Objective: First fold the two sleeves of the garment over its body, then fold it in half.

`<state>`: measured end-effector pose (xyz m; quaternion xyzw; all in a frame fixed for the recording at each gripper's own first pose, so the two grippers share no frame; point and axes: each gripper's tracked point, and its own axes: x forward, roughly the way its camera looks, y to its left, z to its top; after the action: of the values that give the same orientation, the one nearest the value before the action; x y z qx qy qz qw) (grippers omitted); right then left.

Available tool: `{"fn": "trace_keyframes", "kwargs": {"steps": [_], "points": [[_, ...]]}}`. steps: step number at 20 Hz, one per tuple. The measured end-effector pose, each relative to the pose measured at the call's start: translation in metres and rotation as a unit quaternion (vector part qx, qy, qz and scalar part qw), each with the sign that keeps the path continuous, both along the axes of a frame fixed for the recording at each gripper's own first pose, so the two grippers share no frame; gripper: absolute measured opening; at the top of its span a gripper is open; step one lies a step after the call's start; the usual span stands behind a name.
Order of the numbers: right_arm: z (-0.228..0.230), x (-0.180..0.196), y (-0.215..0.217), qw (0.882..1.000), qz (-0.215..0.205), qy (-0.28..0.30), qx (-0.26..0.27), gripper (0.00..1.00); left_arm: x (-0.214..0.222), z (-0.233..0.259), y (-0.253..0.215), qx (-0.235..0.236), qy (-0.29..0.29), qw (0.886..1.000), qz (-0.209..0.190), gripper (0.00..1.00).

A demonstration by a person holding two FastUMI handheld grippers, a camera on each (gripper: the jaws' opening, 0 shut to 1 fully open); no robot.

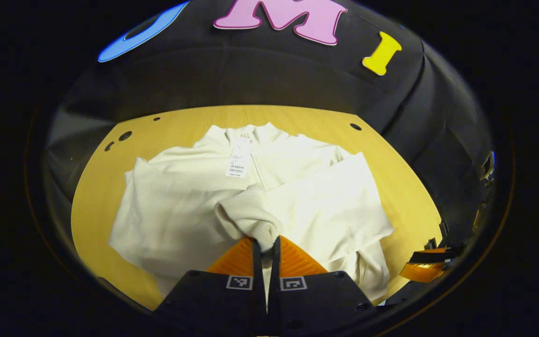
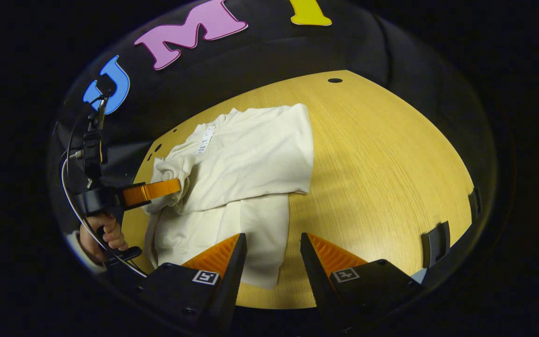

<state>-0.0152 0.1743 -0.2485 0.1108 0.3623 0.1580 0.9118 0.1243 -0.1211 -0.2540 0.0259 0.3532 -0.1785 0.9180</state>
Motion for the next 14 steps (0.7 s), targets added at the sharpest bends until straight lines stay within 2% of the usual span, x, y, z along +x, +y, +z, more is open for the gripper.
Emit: {"fn": "trace_keyframes", "kwargs": {"steps": [5,8,10,12,13,14], "points": [[-0.002,-0.003,0.003,1.000,0.002,0.003,0.002,0.72,0.003,-0.024,-0.002,0.023,0.024,0.999,0.013,0.07],[-0.003,-0.004,0.005,1.000,0.004,0.003,0.002,0.72,0.004,-0.025,-0.005,0.025,0.012,1.000,0.006,0.09],[-0.004,-0.006,0.007,1.000,0.006,0.005,0.000,0.72,0.000,-0.027,-0.006,0.027,0.011,1.000,-0.007,0.14],[-0.005,-0.008,0.009,1.000,0.009,0.008,0.000,0.72,-0.005,-0.025,-0.011,0.015,0.012,1.000,-0.020,0.29],[-0.004,-0.009,0.009,1.000,0.010,0.009,0.003,0.72,-0.007,-0.025,-0.014,0.007,0.014,1.000,-0.027,0.22],[-0.005,-0.011,0.010,1.000,0.012,0.010,0.004,0.72,-0.010,-0.024,-0.014,0.007,0.013,0.999,-0.030,0.33]]}}
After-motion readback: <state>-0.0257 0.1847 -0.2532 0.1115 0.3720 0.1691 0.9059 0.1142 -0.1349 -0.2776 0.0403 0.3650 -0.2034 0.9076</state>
